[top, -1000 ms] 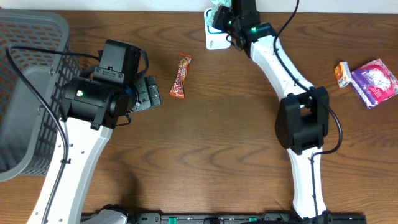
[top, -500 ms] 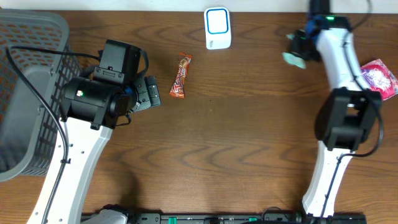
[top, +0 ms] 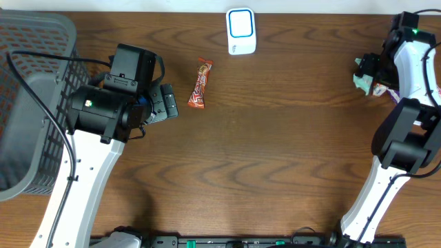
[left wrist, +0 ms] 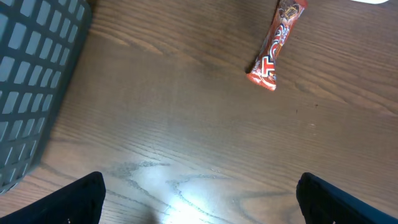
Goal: Scan the item barcode
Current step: 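Carry the green packet right and drop it by the orange packet, then reach the right gripper left and grasp the red-brown candy bar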
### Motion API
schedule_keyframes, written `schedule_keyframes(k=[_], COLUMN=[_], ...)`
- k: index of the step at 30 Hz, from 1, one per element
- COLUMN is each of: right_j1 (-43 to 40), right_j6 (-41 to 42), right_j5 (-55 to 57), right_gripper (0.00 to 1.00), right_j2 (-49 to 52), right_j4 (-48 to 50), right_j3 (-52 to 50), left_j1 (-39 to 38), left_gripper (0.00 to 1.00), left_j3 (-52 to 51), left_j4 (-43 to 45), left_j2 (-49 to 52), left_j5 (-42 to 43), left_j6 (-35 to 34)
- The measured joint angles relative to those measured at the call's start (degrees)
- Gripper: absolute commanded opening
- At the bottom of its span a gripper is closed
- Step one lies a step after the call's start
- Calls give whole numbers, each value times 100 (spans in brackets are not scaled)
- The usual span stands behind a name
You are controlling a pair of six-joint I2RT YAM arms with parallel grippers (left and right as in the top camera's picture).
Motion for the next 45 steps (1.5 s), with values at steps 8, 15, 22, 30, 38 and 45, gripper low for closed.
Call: schedule_keyframes(k=[8, 15, 22, 30, 38, 45], right_j1=[219, 588, 1519, 3021, 4177, 4916], right_j6=[208, 446, 522, 695, 1626, 2249], right_j5=[-297, -1683, -2791, -3021, -2691, -1853], right_gripper=[88, 90, 99, 93, 78, 78], right_j2=[-354, -1491, -1622, -748, 210, 505], right_j4=[-111, 258, 315, 1167, 2203, 2575], right_j3=[2, 125, 219, 181, 149, 138], left_j1=[0, 0, 0, 0, 0, 0], left_gripper=[98, 98, 98, 98, 98, 98], left_j3=[0, 0, 0, 0, 0, 0], left_j4=[2, 0, 0, 0, 2, 2], left_j2=[0, 0, 0, 0, 0, 0], left_j5=[0, 0, 0, 0, 0, 0], left_j6=[0, 0, 0, 0, 0, 0])
